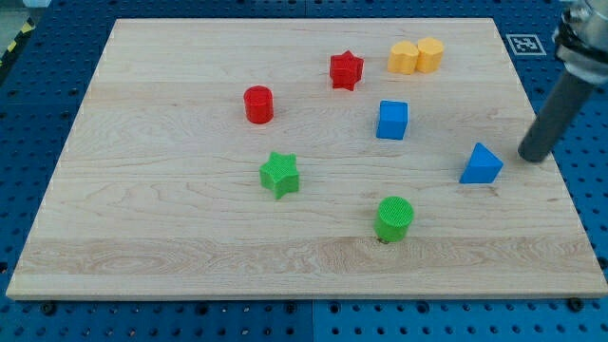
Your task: Push the blue triangle to the right of the blue cube
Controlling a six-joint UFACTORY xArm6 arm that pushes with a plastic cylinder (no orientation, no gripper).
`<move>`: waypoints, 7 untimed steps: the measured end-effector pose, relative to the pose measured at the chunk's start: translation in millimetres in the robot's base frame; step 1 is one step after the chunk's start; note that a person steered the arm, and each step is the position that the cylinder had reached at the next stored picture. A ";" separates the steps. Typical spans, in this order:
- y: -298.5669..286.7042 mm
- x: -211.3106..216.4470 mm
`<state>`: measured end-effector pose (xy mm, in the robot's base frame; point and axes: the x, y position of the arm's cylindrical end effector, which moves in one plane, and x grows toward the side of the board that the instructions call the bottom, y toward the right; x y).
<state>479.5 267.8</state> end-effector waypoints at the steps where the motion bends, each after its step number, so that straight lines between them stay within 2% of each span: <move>1: 0.0 52.5; 2: -9.8 64.6; 3: -52.0 13.3; 5: -66.1 5.4; 7: -80.5 -23.6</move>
<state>455.9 187.3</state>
